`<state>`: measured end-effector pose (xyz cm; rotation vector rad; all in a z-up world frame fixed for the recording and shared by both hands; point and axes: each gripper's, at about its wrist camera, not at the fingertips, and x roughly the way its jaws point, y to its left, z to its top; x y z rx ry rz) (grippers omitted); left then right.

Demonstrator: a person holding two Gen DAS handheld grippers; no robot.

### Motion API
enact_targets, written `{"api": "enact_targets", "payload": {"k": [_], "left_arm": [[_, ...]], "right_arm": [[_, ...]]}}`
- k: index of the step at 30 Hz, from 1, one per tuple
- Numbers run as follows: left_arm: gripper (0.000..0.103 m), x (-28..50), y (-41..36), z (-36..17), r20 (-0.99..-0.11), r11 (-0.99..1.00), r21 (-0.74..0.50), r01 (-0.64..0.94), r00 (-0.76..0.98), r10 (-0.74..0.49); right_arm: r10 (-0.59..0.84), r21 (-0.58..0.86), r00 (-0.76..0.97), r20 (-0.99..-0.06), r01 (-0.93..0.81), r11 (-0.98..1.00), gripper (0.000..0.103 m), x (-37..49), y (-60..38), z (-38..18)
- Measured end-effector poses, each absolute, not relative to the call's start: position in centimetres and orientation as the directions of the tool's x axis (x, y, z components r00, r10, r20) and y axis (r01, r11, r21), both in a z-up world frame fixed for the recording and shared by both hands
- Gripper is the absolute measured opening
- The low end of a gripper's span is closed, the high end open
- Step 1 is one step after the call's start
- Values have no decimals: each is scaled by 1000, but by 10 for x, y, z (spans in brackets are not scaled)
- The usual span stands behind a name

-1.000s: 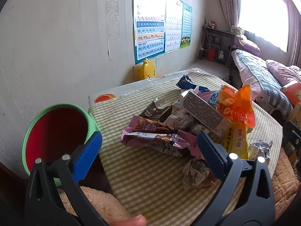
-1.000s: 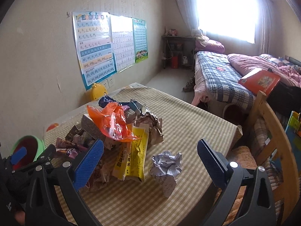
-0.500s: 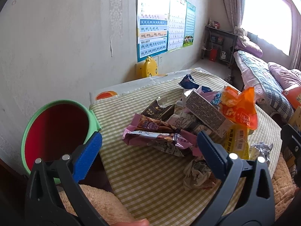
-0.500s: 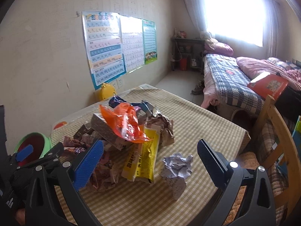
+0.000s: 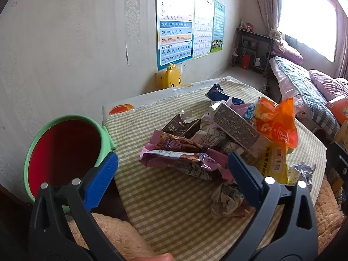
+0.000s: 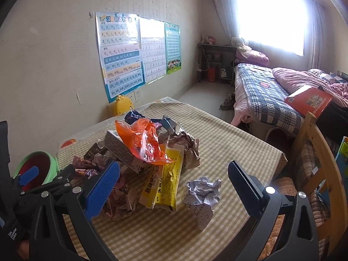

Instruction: Collect trash

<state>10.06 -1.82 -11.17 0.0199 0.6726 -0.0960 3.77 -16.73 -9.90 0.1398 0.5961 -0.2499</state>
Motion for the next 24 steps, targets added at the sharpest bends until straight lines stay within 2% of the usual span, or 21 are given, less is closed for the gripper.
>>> {"api": "enact_targets", "payload": {"k": [5, 10, 12, 16, 24], "left_arm": [[99, 101, -19, -113, -642, 994, -24, 105, 761, -96], [99, 91, -24, -108, -596, 991, -6, 137, 795, -114], [99, 92, -28, -111, -606, 991, 21, 130, 790, -91], [99, 99, -23, -113, -640, 991, -33, 132, 759, -122], [99, 100, -22, -113, -635, 994, -23, 109, 766, -99]], "right_arm": [[-194, 51, 796, -573, 271, 961, 95, 38, -167, -99], [-193, 51, 792, -579, 272, 961, 95, 37, -167, -101], [-194, 50, 790, -581, 273, 961, 95, 38, -167, -101], [-200, 49, 789, -581, 279, 959, 95, 37, -169, -102], [-202, 45, 785, -585, 280, 959, 95, 36, -169, -103]]}}
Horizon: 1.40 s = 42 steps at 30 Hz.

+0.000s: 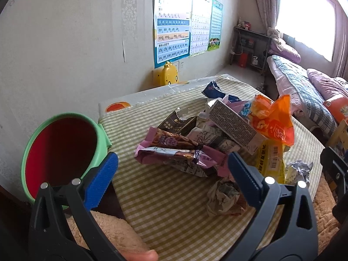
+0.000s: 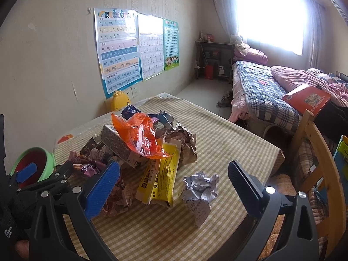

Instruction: Collect trash

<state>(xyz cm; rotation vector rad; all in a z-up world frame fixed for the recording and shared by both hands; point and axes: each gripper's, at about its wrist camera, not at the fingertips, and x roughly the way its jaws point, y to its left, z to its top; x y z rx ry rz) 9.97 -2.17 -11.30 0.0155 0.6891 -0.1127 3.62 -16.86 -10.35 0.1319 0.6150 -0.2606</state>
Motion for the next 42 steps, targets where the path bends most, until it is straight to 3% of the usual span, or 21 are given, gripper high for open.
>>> {"api": "enact_targets", "payload": {"k": [42], "left_arm": [[99, 106, -17, -117, -653, 996, -37, 84, 752, -88]], "right_arm": [[-201, 37, 774, -600, 278, 960, 95, 32, -174, -113]]}}
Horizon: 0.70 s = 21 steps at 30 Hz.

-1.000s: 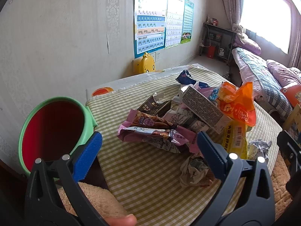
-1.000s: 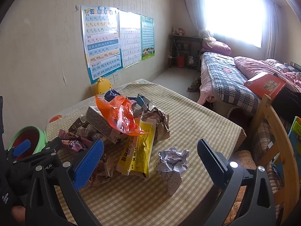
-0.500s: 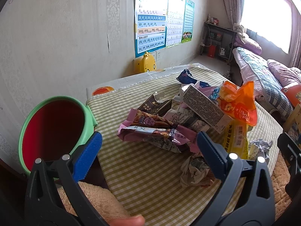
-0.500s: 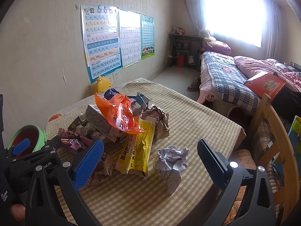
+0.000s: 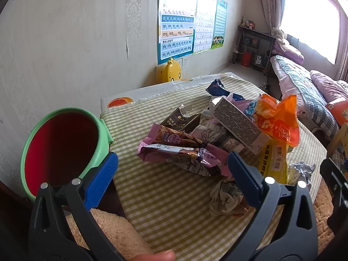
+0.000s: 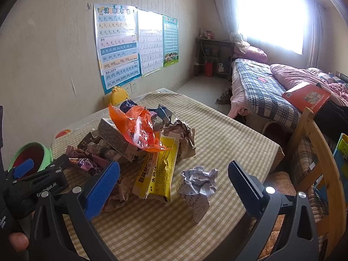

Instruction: Collect trash

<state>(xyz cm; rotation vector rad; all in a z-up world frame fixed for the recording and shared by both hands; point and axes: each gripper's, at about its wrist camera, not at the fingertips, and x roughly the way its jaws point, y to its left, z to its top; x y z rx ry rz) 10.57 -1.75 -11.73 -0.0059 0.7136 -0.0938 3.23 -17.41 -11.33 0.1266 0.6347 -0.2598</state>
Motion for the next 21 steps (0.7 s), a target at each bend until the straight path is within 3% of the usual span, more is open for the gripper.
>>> {"api": "enact_targets", "payload": {"k": [21], "left_arm": [[99, 106, -18, -117, -654, 996, -38, 84, 751, -88]], "right_arm": [[-201, 34, 766, -611, 279, 960, 95, 32, -177, -117]]}}
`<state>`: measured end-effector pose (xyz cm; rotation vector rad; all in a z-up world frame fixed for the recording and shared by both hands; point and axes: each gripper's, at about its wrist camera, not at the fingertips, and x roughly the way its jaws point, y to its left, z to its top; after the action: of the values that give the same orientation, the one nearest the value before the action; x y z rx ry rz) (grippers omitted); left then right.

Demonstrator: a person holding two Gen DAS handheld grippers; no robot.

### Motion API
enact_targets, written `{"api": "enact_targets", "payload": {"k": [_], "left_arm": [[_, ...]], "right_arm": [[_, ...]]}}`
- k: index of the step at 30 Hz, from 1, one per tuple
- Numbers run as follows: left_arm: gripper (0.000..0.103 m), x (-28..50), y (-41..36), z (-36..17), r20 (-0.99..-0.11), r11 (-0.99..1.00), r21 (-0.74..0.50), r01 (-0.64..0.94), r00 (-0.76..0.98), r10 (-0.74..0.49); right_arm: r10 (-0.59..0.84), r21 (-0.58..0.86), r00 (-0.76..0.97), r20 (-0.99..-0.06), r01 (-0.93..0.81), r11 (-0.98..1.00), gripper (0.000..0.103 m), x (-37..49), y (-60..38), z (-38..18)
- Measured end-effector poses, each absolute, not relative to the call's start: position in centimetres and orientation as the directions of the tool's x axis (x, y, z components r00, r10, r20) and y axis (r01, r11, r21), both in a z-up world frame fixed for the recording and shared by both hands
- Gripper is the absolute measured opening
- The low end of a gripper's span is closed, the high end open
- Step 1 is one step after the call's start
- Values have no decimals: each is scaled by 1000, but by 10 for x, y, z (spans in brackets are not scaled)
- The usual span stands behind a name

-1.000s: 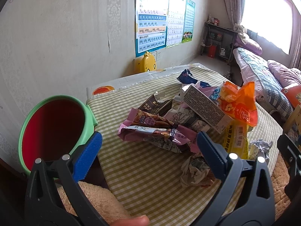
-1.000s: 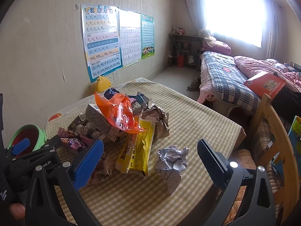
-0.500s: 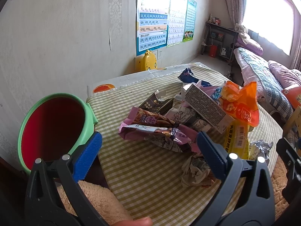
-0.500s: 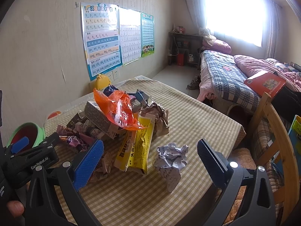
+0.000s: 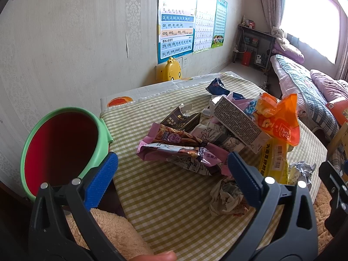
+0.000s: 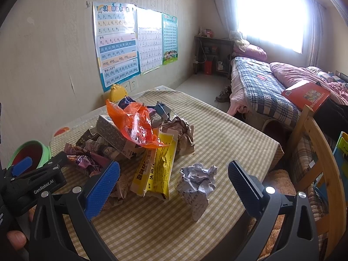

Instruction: Collect trash

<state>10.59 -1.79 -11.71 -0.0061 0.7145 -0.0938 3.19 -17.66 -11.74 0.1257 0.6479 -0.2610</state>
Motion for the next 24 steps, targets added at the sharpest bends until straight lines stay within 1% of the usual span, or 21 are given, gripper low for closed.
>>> {"api": "enact_targets", "payload": {"k": [21, 23, 24], "left_arm": [[99, 106, -18, -120, -658, 995, -38, 87, 747, -91], [99, 104, -17, -119, -658, 993, -55, 100, 745, -111], [99, 100, -16, -118, -640, 989, -81, 125, 754, -147]], "right_arm": [[-202, 31, 760, -618, 281, 959, 95, 32, -179, -121], [-203, 30, 760, -618, 280, 959, 95, 33, -179, -120], [-203, 29, 760, -618, 280, 959, 95, 33, -179, -120]]}}
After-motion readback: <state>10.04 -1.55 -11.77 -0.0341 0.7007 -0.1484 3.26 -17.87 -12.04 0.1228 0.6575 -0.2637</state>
